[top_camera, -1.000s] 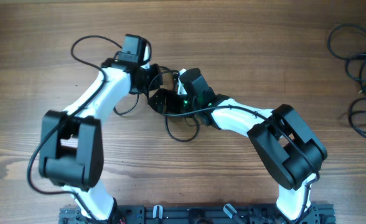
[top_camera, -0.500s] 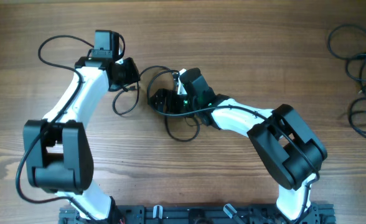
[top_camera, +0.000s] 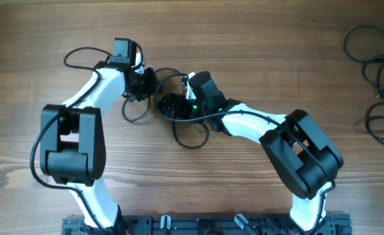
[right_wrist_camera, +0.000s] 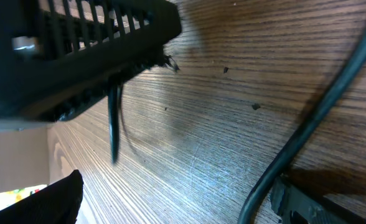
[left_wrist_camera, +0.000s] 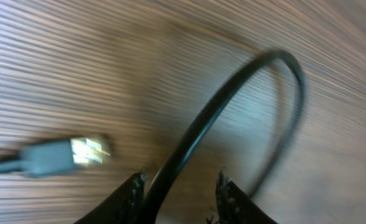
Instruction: Untangle cables
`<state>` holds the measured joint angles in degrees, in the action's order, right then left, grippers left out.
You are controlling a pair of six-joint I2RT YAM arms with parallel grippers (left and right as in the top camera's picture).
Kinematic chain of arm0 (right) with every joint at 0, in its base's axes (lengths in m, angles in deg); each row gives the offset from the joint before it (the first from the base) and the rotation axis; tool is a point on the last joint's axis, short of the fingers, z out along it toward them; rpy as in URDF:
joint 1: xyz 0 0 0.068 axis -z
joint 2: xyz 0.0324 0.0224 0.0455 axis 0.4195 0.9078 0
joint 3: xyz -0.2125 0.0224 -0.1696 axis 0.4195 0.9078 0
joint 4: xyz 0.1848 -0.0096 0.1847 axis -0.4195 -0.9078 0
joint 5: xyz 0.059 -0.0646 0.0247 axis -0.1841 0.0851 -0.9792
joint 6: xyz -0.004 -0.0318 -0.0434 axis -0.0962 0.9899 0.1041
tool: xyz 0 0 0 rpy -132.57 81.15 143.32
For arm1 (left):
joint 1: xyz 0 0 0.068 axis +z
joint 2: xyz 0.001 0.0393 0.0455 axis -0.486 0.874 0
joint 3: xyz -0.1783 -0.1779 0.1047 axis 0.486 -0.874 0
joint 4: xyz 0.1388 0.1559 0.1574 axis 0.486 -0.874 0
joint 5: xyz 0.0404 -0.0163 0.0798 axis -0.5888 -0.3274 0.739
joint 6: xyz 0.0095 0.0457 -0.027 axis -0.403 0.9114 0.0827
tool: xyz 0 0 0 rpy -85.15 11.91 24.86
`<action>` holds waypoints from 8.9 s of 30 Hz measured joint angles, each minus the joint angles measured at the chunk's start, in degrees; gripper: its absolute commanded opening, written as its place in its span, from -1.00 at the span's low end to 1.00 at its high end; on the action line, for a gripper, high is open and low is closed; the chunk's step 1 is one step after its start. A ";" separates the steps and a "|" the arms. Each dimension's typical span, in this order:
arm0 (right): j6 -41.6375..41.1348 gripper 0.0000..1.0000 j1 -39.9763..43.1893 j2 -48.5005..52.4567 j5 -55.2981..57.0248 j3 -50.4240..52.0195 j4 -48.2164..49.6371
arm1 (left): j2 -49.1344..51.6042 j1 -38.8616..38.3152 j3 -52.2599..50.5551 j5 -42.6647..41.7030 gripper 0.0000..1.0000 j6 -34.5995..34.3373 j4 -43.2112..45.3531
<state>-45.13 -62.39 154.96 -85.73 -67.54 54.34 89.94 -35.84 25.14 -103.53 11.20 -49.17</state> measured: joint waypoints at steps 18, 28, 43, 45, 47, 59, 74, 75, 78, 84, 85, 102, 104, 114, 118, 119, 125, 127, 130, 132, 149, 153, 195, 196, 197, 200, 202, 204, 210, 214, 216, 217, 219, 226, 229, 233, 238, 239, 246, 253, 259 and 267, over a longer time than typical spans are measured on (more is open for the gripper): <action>-4.68 0.13 -2.97 0.39 6.43 0.22 2.25 | 0.00 -0.04 0.00 -23.91 -0.31 -0.04 1.29; -5.31 -0.85 -3.26 1.90 8.72 1.22 1.44 | 0.00 -0.04 0.00 -24.79 -0.26 -0.07 1.31; -5.42 -0.91 -2.69 2.08 8.07 1.27 0.20 | 0.00 -0.04 0.00 -16.68 0.24 -0.04 1.31; -4.76 -0.91 -1.95 2.08 6.60 1.29 -0.17 | 0.00 -0.02 0.00 -16.48 0.34 0.00 1.31; -3.82 -0.92 -1.03 1.90 5.44 1.29 -0.92 | 0.00 0.09 0.00 -16.28 0.51 0.07 1.31; 4.70 -0.91 1.53 -7.37 5.03 1.79 -13.51 | 0.00 6.93 0.00 -15.85 1.00 0.09 0.76; 16.98 -0.91 5.44 -30.91 7.91 -4.85 -32.13 | 0.00 7.48 0.00 -15.67 1.00 0.11 0.63; 17.64 -0.91 5.97 -32.13 8.79 -5.51 -33.27 | 0.00 7.48 0.00 -15.69 1.00 0.11 0.63; 19.32 -0.91 8.70 -36.20 12.94 -6.49 -36.52 | 0.00 7.48 0.00 -15.69 1.00 0.11 0.63; 24.83 -0.91 17.03 -38.10 20.59 -6.69 -43.43 | 0.00 7.48 0.00 -15.67 1.00 0.09 0.63; 25.57 -0.92 18.53 -38.07 21.70 -6.69 -44.57 | 0.00 7.48 0.00 -15.67 1.00 0.11 0.63; 42.75 -0.91 47.87 -26.21 30.23 -6.69 -42.21 | 0.00 7.48 0.00 -15.69 1.00 0.09 0.63; 44.06 -0.91 50.25 -23.96 30.97 -6.69 -40.33 | 0.00 7.48 0.00 -15.69 1.00 0.09 0.63; 50.12 -0.91 60.00 -10.58 33.81 -6.67 -32.81 | 0.00 7.48 0.00 -15.67 1.00 0.09 0.63; 50.77 -0.87 62.29 -7.56 36.98 -6.67 -31.23 | 0.00 7.48 0.00 -15.67 1.00 0.09 0.63; 50.97 -0.82 62.58 -7.37 37.35 -6.67 -30.91 | 0.00 7.48 0.00 -15.65 1.00 0.09 0.63; 51.84 0.33 62.86 -7.23 38.91 -6.67 -27.85 | 0.00 7.15 0.00 -13.70 1.00 0.11 0.66; 52.13 0.62 62.86 -7.23 39.01 -6.67 -27.50 | 0.00 6.93 0.00 -13.46 0.99 0.11 0.70; 51.76 0.92 62.86 -7.23 39.17 -6.67 -27.43 | 0.00 6.38 0.00 -13.27 0.99 0.11 0.72; 51.87 0.99 62.86 -7.23 39.15 -6.67 -27.43 | 0.00 6.10 0.00 -13.22 1.00 0.11 0.92; 48.48 0.99 58.90 -8.44 7.32 -6.67 -18.69 | 0.00 5.68 0.00 -10.29 1.00 0.11 1.31; 46.97 0.99 56.70 -8.48 3.39 -6.67 -20.55 | 0.00 5.68 0.00 -10.27 1.00 0.11 1.31; 38.38 1.00 36.61 -8.70 9.14 -0.33 -32.57 | 0.00 -4.02 0.00 16.94 1.00 14.36 1.27; 38.38 0.99 36.61 -8.70 9.14 -0.33 -32.57 | 0.00 -4.02 0.00 17.44 1.00 14.43 1.29; 38.38 0.99 36.61 -8.70 9.14 -0.33 -32.57 | 0.00 -4.02 0.00 17.81 1.00 14.47 1.29; 38.38 1.00 36.61 -8.70 9.14 -0.33 -32.54 | 0.00 -4.00 0.00 18.82 1.00 14.60 1.27; 38.38 0.99 36.61 -8.70 9.14 -0.33 -32.54 | 0.00 -4.00 0.00 19.12 1.00 14.60 1.29; 38.38 1.00 36.61 -8.70 9.14 -0.33 -32.54 | 0.00 -4.00 0.00 19.26 1.00 14.60 1.27; 38.38 0.99 36.61 -8.70 9.14 -0.33 -32.54 | 0.00 -4.00 0.00 19.28 1.00 14.60 1.27; 38.38 0.99 36.61 -8.70 9.14 -0.33 -32.54 | 0.00 -4.00 0.00 19.28 1.00 14.60 1.29; 38.38 0.99 36.61 -8.70 9.14 -0.33 -32.54 | 0.00 -4.00 0.00 19.28 1.00 14.60 1.27; 38.38 0.99 36.61 -8.70 9.14 -0.33 -32.54 | 0.00 -4.00 0.00 19.28 1.00 14.60 1.29; 38.38 0.99 36.61 -8.70 9.14 -0.33 -32.54 | 0.00 -4.00 0.00 19.28 1.00 14.60 1.27; 38.38 0.99 36.61 -8.70 9.14 -0.33 -32.52 | 0.00 -4.00 0.00 19.28 1.00 14.60 1.27; 38.38 1.00 36.61 -8.70 9.14 -0.33 -32.46 | 0.00 -4.00 0.00 19.28 1.00 14.60 1.27; 38.38 0.99 36.61 -8.70 9.14 -0.33 -32.41 | 0.00 -4.00 0.00 19.28 1.00 14.60 1.27; 38.38 0.99 36.61 -8.70 9.14 -0.33 -32.41 | 0.00 -4.00 0.00 19.28 1.00 14.60 1.29; 38.38 0.99 36.61 -8.70 9.14 -0.33 -32.41 | 0.00 -4.00 0.00 19.28 1.00 14.60 1.27; 38.38 0.99 36.61 -8.70 9.16 -0.33 -31.95 | 0.00 -4.00 0.00 19.28 1.00 14.60 1.29; 38.38 0.99 36.61 -9.49 9.18 -0.28 -31.12 | 0.00 -4.00 0.00 19.28 1.00 14.60 1.27; 38.38 1.00 36.61 -20.79 9.57 0.22 -31.10 | 0.00 -4.00 0.00 19.28 1.00 14.60 1.27; 38.38 1.00 36.61 -42.21 10.01 0.22 -31.10 | 0.00 -4.00 0.00 19.30 1.00 14.60 1.27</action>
<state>-6.75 -25.77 112.75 -75.72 -67.33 23.24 89.94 -39.84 25.14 -84.23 25.80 -47.91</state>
